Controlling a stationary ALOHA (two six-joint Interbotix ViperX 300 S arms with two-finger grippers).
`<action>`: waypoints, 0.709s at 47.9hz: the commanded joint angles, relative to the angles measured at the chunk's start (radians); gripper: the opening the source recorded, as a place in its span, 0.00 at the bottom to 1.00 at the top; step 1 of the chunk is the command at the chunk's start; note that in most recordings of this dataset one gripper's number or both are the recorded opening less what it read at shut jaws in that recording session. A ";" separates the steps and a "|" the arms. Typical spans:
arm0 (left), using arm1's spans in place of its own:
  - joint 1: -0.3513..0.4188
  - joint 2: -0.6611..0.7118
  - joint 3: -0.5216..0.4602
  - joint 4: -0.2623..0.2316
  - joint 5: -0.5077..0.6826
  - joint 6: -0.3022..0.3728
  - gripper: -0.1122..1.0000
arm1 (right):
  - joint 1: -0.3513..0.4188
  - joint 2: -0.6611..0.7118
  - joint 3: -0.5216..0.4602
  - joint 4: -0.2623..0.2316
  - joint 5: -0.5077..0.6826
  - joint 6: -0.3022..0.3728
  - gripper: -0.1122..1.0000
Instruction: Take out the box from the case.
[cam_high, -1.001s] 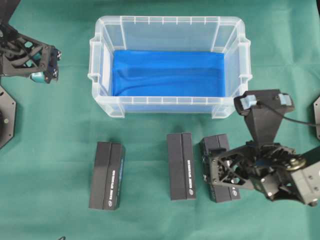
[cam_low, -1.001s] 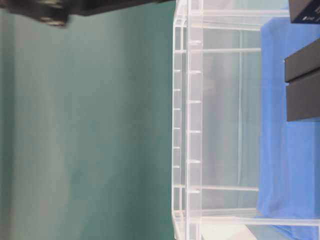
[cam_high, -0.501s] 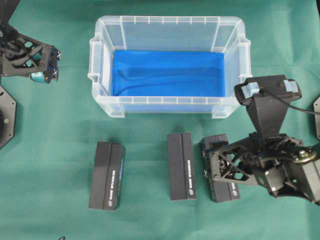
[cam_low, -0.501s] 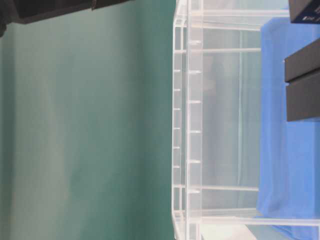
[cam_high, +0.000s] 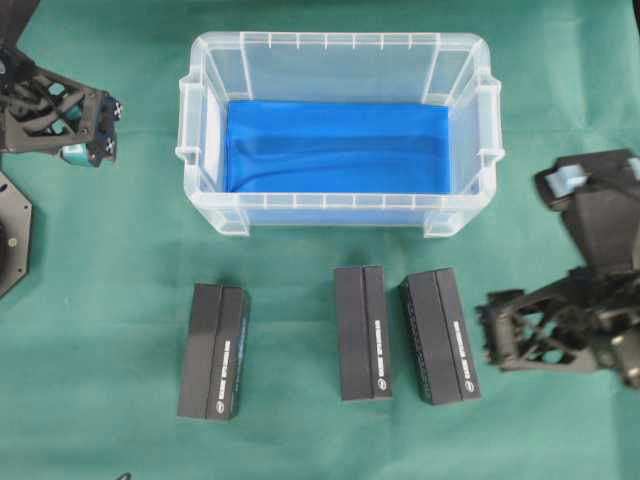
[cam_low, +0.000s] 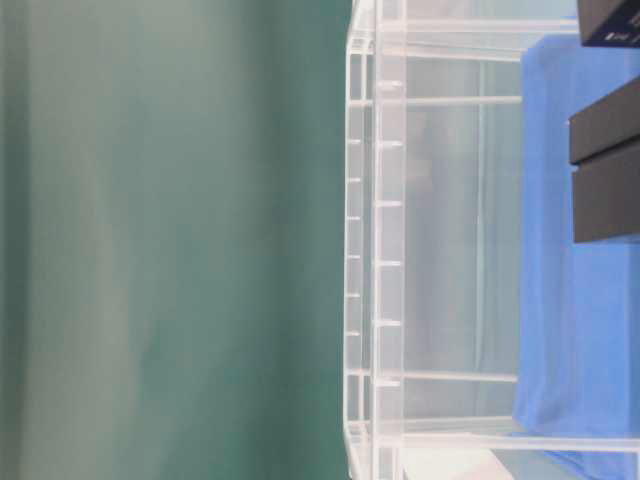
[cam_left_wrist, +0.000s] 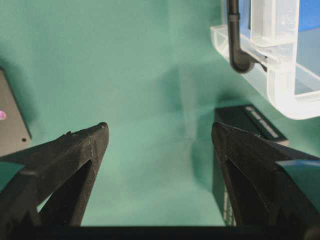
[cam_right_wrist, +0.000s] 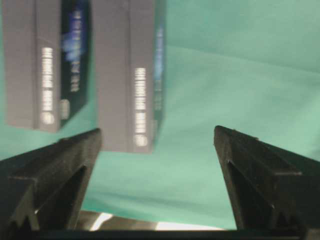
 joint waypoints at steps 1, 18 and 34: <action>-0.003 -0.008 -0.011 0.000 -0.003 0.000 0.88 | 0.015 -0.055 0.011 0.011 0.035 0.002 0.91; -0.003 -0.008 -0.011 0.000 -0.003 0.000 0.88 | 0.046 -0.160 0.078 0.051 0.117 0.000 0.91; -0.003 -0.008 -0.011 0.002 -0.003 0.002 0.88 | -0.012 -0.175 0.091 0.041 0.117 -0.034 0.91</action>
